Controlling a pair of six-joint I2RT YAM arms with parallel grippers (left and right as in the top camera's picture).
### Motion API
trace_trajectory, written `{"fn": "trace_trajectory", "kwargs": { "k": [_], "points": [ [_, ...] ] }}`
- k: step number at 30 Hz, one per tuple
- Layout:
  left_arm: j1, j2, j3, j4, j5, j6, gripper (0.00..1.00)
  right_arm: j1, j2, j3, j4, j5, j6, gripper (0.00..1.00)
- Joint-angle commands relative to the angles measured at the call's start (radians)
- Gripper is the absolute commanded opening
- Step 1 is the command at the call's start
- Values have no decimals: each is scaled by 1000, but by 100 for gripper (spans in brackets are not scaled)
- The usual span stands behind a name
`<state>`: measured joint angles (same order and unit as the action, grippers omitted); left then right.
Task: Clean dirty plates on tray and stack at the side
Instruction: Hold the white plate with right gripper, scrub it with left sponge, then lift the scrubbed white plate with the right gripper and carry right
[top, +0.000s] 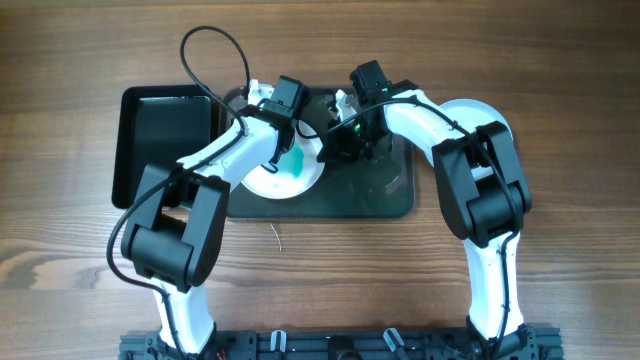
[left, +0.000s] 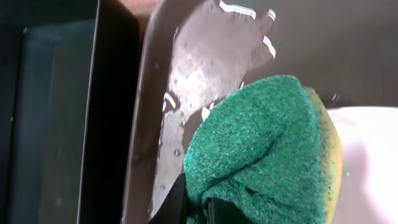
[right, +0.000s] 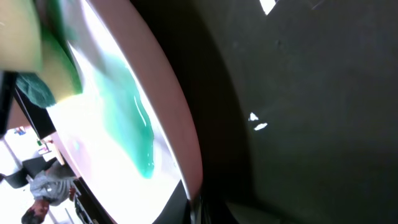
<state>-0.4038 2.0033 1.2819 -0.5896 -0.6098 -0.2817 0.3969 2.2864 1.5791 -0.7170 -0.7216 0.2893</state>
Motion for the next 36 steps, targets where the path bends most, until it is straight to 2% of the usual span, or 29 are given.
{"fn": "trace_trajectory", "kwargs": {
  "k": [1, 2, 3, 4, 7, 9, 14, 22, 27, 36],
  "points": [
    [0, 18, -8, -85, 120, -57, 4, -10, 79, -43, -27, 126, -24, 4],
    [-1, 18, -8, -110, 217, -89, 4, -10, 79, -43, -27, 126, -24, 4],
    [1, 18, -8, -142, 430, -124, 4, -10, 79, -43, -28, 126, -25, 4],
    [5, 18, -8, -149, 546, -123, 4, -10, 79, -43, -28, 126, -24, 4],
    [16, 18, -8, -135, 752, -124, 4, -10, 79, -43, -27, 126, -24, 4],
    [28, 18, -8, -115, 826, -124, 4, -10, 79, -43, -29, 126, -24, 4],
    [79, -10, 3, -120, 853, -123, 4, -10, 67, -43, -48, 136, -24, 4],
    [198, -165, 80, -220, 853, -119, 4, -8, -32, -43, -91, 304, 0, 4],
    [236, -229, 80, -219, 852, -118, 4, -7, -138, -43, -140, 441, 2, 4],
    [243, -232, 80, -204, 822, -119, 4, 25, -305, -43, -220, 764, 38, 4]
  ]
}}
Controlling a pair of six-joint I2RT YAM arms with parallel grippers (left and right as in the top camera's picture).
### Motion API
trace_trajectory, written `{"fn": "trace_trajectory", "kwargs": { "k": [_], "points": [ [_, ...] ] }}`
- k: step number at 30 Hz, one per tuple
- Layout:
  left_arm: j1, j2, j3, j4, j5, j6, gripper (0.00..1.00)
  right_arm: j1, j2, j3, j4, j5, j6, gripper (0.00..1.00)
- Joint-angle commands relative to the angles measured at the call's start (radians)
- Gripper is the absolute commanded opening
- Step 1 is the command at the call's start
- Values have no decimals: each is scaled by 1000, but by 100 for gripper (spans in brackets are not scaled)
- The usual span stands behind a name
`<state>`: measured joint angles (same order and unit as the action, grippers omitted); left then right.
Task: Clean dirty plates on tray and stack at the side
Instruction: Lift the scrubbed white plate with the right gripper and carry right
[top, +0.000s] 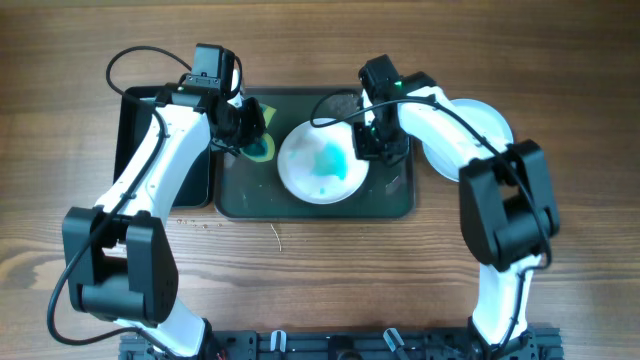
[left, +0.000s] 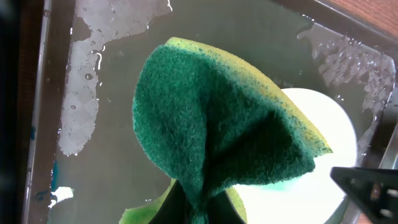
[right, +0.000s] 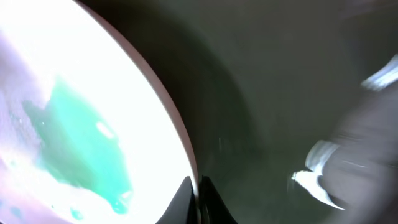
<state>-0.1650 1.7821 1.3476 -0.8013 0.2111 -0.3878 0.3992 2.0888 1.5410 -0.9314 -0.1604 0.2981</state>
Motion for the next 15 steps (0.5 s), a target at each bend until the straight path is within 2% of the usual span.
{"fn": "trace_trajectory", "kwargs": {
  "k": [1, 7, 15],
  "points": [
    [4, -11, 14, 8, -3, -13, 4, 33, -132, -5, -10, 246, 44, 4],
    [4, -11, 14, 7, -27, -13, 4, 107, -280, -5, -34, 533, 72, 4],
    [4, -11, 14, 7, -74, -13, 4, 241, -374, -5, -83, 951, 97, 4]
  ]
}}
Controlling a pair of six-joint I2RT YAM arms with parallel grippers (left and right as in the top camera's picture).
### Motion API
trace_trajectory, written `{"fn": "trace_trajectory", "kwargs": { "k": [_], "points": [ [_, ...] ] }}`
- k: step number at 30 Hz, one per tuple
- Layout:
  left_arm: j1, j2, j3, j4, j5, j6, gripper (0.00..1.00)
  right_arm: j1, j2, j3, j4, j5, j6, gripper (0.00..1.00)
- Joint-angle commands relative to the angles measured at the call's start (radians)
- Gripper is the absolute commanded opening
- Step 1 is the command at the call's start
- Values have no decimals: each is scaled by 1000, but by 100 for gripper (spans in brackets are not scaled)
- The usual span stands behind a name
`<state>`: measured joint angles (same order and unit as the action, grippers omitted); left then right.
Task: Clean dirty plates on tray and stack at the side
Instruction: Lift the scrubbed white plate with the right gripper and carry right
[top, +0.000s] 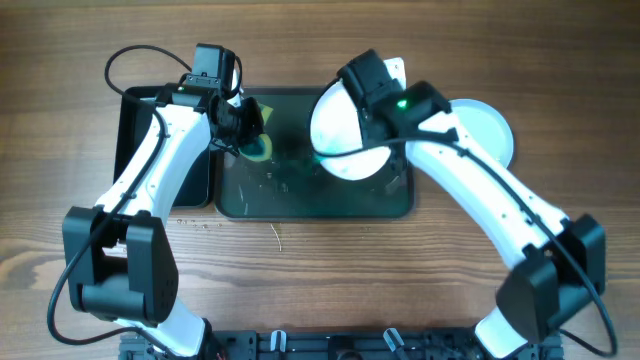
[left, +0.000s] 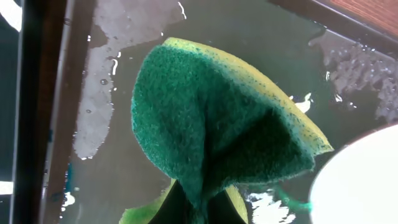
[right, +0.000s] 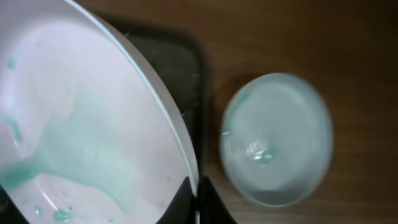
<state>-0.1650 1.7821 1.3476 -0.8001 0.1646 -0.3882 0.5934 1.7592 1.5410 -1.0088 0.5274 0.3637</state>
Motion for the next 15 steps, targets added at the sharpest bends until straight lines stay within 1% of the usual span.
{"fn": "trace_trajectory", "kwargs": {
  "k": [1, 12, 15],
  "points": [
    [4, -11, 14, 6, -28, -13, 4, 65, -49, -5, -6, 303, 31, 4],
    [4, -11, 14, 6, -28, -13, 4, 277, -56, -5, -7, 849, 28, 4],
    [4, -11, 14, 6, -28, -13, 4, 312, -56, -5, -5, 892, 29, 4]
  ]
}}
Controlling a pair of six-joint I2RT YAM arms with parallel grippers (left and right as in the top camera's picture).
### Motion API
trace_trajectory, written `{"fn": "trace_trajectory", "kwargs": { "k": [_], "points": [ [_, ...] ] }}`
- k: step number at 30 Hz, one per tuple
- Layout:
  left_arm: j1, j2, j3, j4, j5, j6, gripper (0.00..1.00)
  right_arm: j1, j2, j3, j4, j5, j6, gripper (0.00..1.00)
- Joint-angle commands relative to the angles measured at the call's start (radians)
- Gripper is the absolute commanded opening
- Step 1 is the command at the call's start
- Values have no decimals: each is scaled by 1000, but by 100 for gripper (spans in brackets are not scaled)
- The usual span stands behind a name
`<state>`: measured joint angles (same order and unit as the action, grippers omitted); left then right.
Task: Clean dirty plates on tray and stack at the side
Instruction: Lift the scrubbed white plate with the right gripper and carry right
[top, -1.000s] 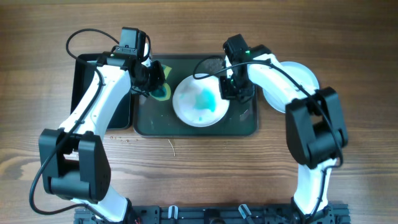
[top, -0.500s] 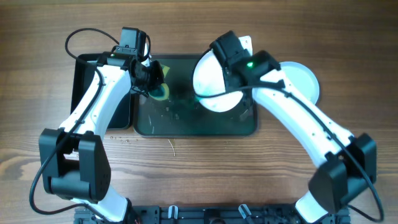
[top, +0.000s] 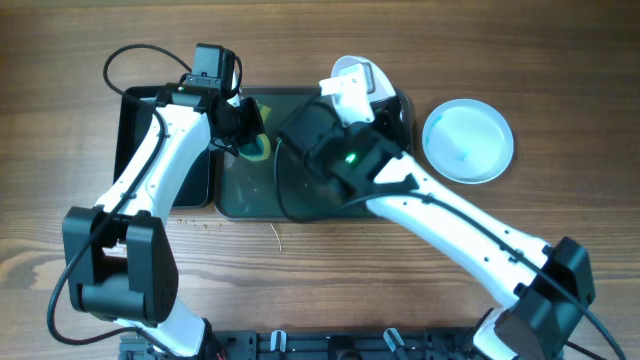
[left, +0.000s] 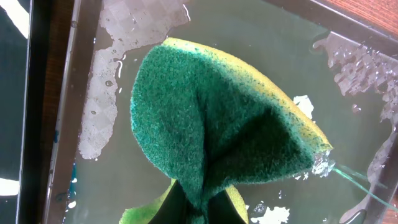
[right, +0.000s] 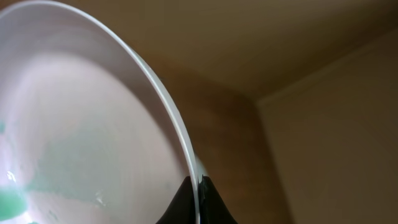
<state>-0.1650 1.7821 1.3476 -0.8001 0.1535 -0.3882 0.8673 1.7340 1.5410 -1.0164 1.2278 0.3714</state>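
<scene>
A white plate (right: 93, 124) smeared with green hangs tilted up on edge, and my right gripper (right: 198, 185) is shut on its rim. Overhead, that plate (top: 341, 68) shows high above the far edge of the dark wet tray (top: 390, 200), with the raised right gripper (top: 354, 92) beneath it. My left gripper (left: 202, 208) is shut on a folded green and yellow sponge (left: 211, 124) just over the tray's sudsy left end (left: 261, 37). From overhead the sponge (top: 258, 148) and left gripper (top: 248, 138) sit near the tray's left edge.
A second white plate (top: 468, 140) lies on the wooden table right of the tray. A black bin (top: 150, 130) stands against the tray's left side. The raised right arm (top: 430, 210) covers much of the tray's middle from above.
My right arm has risen toward the overhead camera and the plate has tipped further onto its edge, from over the tray's right part to its far edge. The left gripper and sponge stayed put.
First the sponge in my left gripper lay against the green-smeared plate in the tray while my right gripper pinched its rim. Then the sponge was at the tray's left end. The plate was then held above the tray's right part, and now hangs high and tilted.
</scene>
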Motion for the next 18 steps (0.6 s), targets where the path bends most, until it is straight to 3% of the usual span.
{"fn": "trace_trajectory", "kwargs": {
  "k": [1, 10, 14, 18],
  "points": [
    [4, -11, 14, 6, -17, -13, 4, 44, -31, -5, 5, 191, 21, 4],
    [4, -11, 14, 2, -17, -13, 4, 42, -31, -5, 15, 128, 25, 4],
    [4, -11, 14, -5, -17, -13, 4, 5, -31, -5, 30, -97, 24, 4],
    [4, -11, 14, -6, -17, -13, 4, -101, -31, -5, 36, -502, 25, 4]
  ]
}}
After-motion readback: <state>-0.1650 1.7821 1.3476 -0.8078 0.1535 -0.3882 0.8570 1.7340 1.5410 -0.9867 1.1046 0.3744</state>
